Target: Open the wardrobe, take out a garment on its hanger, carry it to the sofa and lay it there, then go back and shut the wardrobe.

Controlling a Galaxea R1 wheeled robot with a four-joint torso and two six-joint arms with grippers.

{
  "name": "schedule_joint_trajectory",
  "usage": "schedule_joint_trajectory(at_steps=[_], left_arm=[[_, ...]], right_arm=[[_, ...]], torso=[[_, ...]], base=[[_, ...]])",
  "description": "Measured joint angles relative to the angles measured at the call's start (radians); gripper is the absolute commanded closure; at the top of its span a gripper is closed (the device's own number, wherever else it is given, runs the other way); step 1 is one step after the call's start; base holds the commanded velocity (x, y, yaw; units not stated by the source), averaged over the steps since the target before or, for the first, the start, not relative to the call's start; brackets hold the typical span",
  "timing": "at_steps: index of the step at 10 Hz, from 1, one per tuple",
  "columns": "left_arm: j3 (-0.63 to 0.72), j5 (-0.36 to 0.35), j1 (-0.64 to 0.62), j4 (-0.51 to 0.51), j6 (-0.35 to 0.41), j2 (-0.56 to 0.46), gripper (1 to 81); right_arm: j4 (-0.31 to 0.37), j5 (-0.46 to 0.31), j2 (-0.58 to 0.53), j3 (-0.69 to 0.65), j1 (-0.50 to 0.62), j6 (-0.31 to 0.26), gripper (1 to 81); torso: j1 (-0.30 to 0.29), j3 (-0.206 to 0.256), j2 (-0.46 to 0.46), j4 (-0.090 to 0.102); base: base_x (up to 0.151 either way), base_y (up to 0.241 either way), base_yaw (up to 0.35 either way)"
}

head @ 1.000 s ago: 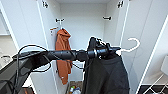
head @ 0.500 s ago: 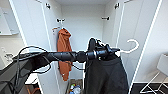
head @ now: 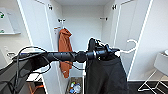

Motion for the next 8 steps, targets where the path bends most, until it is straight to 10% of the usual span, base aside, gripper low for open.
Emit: schedule_joint_trajectory(at_steps=[8], left_arm=[[0.038,-0.008,0.030,0.027,0.000,-0.047,81.1]], right_arm=[[0.000,0.000,0.000,-0.001,-0.001,0.000,1.0]], torso=[[0.000,0.000,-0.001,0.000]], base=[[0.000,0.000,0.000]])
